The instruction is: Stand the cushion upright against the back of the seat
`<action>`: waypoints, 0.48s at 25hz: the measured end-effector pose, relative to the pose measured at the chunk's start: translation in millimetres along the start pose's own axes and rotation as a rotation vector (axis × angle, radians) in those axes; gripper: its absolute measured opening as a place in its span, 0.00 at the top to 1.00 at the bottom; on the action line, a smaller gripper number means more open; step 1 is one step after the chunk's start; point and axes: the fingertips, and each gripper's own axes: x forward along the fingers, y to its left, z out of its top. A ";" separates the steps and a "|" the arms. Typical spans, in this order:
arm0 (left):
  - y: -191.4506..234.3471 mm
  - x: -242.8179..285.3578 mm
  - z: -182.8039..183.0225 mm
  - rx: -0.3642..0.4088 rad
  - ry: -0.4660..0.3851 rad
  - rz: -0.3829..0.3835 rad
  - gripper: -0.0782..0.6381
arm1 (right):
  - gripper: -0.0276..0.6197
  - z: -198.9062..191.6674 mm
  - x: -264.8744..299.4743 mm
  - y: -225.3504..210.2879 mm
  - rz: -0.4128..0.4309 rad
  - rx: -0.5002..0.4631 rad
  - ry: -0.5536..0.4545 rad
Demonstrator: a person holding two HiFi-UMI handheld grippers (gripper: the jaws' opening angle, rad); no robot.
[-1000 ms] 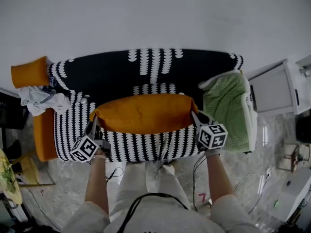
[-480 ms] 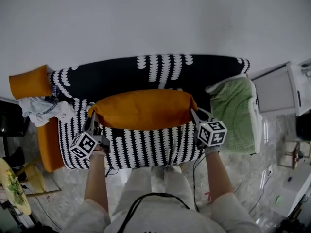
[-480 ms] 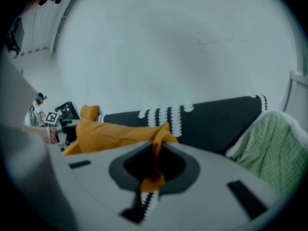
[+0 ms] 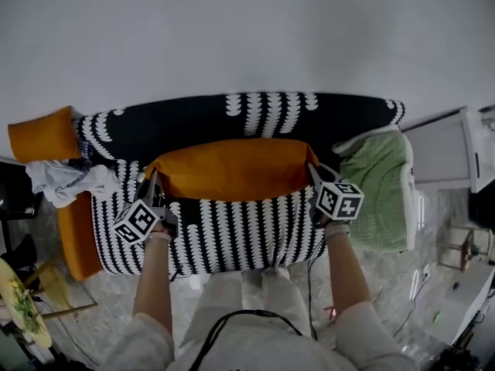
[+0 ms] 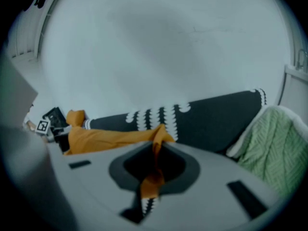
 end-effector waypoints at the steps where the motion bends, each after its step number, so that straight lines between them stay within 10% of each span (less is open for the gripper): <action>1: 1.9 5.2 1.2 0.002 0.001 -0.004 0.82 | 0.90 1.3 5.1 -0.8 -0.006 0.003 -0.001; 12: 6.0 52.1 16.4 0.044 -0.006 -0.036 0.82 | 0.90 32.5 49.3 -13.5 -0.045 0.015 -0.021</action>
